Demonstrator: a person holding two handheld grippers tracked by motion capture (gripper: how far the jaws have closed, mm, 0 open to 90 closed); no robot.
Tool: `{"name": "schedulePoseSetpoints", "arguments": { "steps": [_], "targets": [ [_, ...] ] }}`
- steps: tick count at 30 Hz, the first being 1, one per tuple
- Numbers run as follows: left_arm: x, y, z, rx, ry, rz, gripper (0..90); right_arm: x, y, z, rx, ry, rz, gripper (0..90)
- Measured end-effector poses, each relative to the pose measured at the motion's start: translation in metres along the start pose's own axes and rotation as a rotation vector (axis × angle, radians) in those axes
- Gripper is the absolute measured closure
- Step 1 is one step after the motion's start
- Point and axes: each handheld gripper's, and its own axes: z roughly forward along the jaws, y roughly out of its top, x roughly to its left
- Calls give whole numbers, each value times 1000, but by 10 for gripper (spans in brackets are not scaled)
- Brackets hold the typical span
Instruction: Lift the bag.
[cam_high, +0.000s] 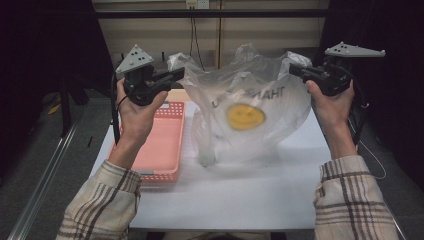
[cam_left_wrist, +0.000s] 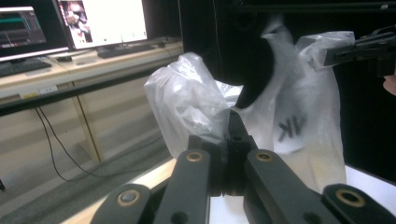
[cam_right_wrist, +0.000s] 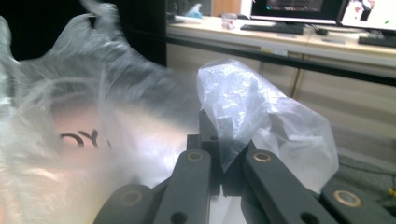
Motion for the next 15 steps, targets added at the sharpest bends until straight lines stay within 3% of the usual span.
{"name": "schedulePoseSetpoints", "arguments": {
  "steps": [4,8,9,15],
  "targets": [
    [0,-13,13,37,-11,-4,900,-9,-17,9,46,-34,7,900],
    [0,-27,22,74,-9,-8,900,-15,-35,15,72,-29,30,900],
    [1,-38,28,97,3,-12,900,-18,-52,20,97,-37,40,900],
    [7,-69,33,140,3,-55,900,-25,-96,36,152,-44,78,900]
  ]
}}
